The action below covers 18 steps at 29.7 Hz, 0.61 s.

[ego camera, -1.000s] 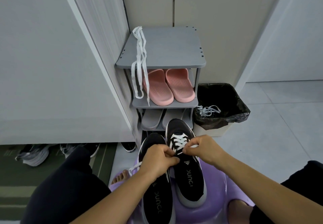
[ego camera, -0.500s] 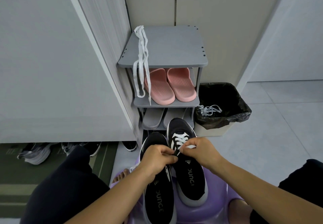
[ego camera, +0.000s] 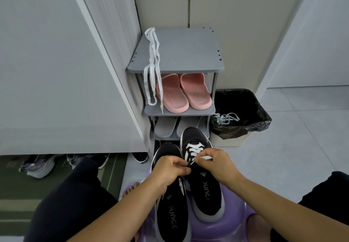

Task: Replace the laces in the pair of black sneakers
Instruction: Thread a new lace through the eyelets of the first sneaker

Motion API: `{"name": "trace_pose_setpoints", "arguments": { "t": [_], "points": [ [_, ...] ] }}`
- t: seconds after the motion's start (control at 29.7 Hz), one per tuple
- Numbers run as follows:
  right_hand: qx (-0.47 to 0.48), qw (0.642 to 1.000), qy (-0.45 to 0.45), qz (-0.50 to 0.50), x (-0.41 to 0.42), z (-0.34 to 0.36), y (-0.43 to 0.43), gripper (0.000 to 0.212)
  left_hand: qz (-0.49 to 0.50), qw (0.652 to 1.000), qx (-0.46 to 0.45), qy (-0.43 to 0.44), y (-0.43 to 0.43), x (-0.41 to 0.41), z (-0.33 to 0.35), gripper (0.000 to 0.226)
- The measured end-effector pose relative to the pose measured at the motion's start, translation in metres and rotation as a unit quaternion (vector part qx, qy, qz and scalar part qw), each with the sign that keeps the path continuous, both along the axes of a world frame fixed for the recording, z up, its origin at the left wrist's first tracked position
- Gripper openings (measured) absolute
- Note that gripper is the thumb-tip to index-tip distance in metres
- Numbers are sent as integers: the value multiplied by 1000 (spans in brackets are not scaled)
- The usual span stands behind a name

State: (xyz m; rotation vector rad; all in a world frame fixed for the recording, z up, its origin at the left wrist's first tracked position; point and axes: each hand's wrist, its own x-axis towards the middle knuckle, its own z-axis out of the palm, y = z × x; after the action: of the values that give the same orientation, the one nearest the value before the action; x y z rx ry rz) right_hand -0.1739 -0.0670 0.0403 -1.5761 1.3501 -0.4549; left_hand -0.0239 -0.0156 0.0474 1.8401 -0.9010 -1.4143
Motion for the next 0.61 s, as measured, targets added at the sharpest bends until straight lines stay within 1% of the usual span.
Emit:
{"name": "trace_pose_setpoints", "arguments": {
  "t": [0.1,0.2,0.3,0.34,0.4,0.47,0.61],
  "points": [
    [0,1000,-7,-14,1,-1,0,11,1,1000,3,4,0,1,1,20],
    [-13,1000,4,15,2,1,2,4,0,1000,7,5,0,1,1,20],
    [-24,999,17,41,2,2,2,7,-5,1000,8,6,0,2,0,19],
    [-21,999,10,35,2,3,1,4,-7,1000,9,7,0,3,0,19],
    [-13,1000,-18,5,2,2,0,10,-9,1000,10,8,-1,3,1,21],
    [-21,999,-24,-15,2,1,0,12,-10,1000,9,7,-1,2,3,21],
    [-44,999,2,18,4,0,6,8,-4,1000,6,11,0,2,4,22]
  ]
}}
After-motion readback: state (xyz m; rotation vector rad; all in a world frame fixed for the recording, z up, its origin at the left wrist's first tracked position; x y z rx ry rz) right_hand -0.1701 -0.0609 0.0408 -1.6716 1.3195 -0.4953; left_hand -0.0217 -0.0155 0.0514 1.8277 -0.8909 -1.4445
